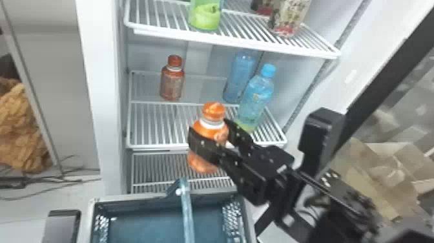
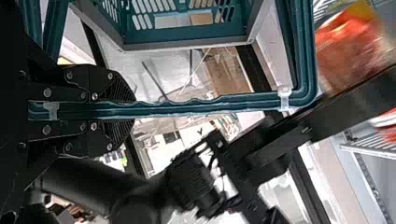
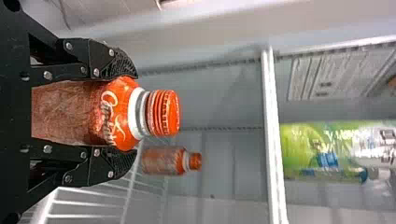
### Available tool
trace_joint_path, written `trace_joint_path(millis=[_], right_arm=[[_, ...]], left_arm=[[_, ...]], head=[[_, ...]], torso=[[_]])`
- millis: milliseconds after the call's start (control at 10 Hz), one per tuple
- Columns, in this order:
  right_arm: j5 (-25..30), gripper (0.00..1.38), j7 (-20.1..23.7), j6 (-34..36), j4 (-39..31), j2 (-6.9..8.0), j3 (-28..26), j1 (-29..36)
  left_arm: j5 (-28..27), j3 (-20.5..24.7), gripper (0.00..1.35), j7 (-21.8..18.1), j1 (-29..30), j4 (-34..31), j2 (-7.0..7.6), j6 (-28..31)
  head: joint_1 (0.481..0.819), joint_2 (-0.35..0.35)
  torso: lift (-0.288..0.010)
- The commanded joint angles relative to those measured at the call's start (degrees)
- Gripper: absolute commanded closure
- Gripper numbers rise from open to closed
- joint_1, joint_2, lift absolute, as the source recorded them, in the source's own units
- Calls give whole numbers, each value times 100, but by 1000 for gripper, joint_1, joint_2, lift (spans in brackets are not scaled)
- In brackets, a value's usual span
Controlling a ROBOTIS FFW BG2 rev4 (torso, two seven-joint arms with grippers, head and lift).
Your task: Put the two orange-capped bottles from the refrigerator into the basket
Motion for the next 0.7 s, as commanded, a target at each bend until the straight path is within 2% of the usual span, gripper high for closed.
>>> trace_joint_path(millis=[0,100,300,600], right_arm=[[10,894,69,606,-792,-1,-120,479],[21,894,78,1000,-1128,8,-199,704],[216,894,78,1745,-1128,8,-359,1069],[204,894,140,2476,-1128,17,-348,1224]], left_arm=[[-20,2,1194,0,14,0,-4,11],[-20,2,1194,0,14,0,-4,25],[-31,2,1194,0,28,0,-4,54],[-31,2,1194,0,42,0,-4,54]], head=[[695,-350],[695,-350],[695,-350],[695,-350]], torso=[[-288],[-288],[-288],[-288]])
